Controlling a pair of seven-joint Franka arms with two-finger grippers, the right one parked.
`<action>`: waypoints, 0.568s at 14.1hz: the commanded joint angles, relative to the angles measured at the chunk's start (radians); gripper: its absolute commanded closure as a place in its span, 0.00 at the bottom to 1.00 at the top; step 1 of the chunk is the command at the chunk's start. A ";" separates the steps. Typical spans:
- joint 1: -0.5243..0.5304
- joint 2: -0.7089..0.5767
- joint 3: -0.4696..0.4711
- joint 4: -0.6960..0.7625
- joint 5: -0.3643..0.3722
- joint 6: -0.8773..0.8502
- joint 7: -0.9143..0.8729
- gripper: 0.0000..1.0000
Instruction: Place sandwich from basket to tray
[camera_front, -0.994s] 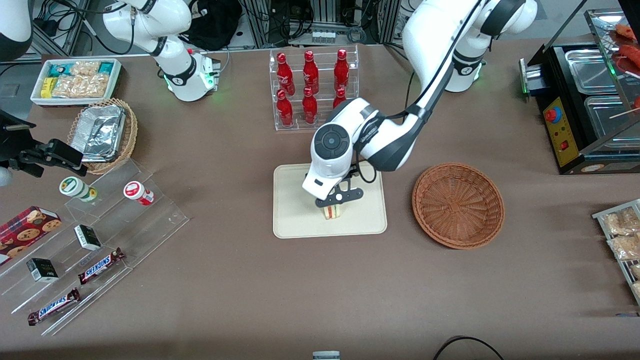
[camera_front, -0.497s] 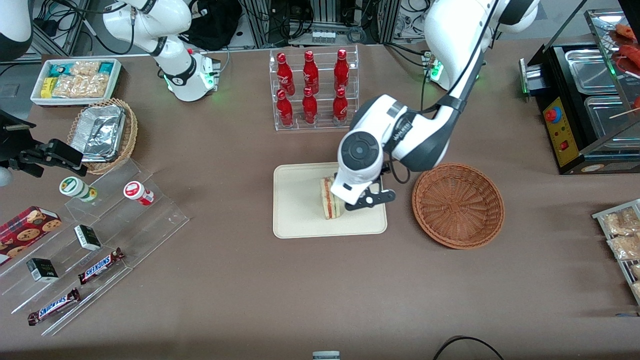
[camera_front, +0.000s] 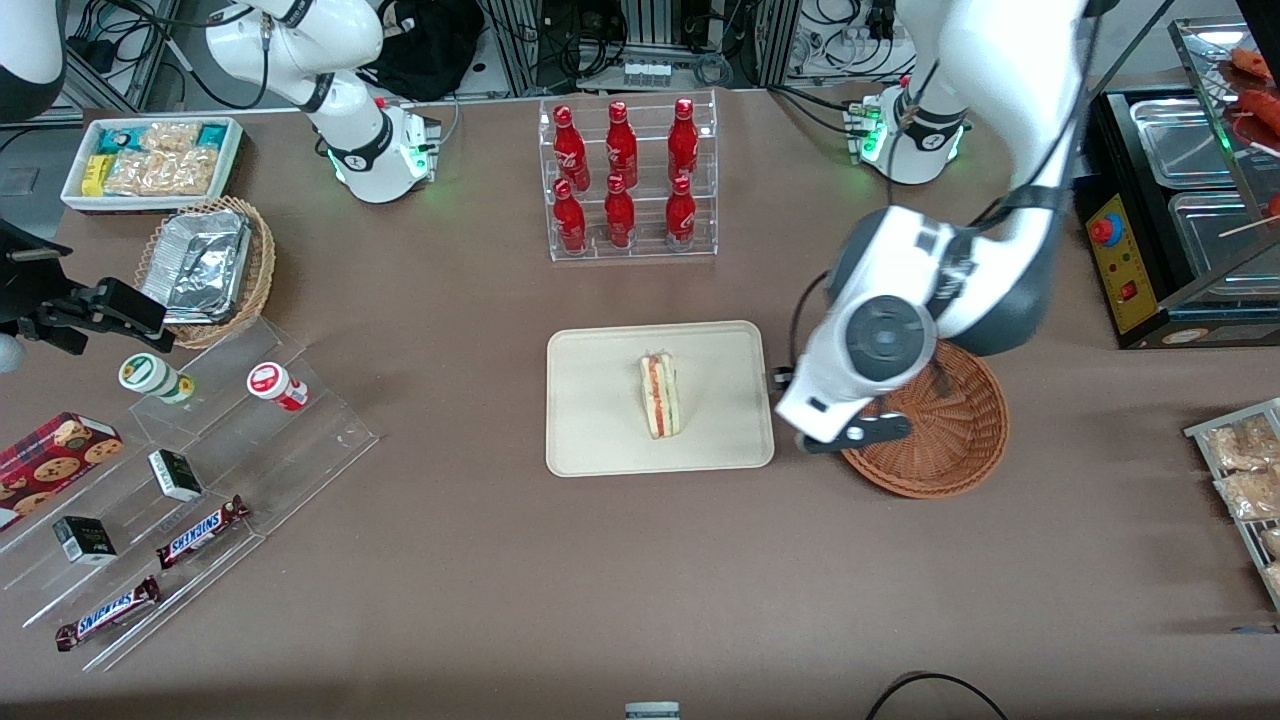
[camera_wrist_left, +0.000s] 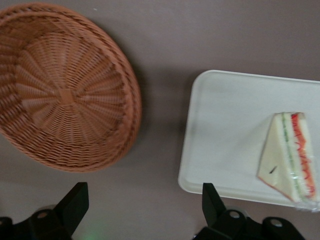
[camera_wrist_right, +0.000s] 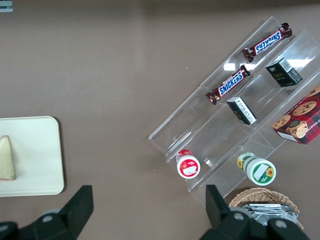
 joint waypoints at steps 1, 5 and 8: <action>0.046 -0.109 -0.004 -0.127 0.003 -0.001 0.112 0.00; 0.106 -0.228 0.006 -0.224 0.037 -0.011 0.207 0.00; 0.185 -0.285 -0.051 -0.250 0.037 -0.031 0.247 0.00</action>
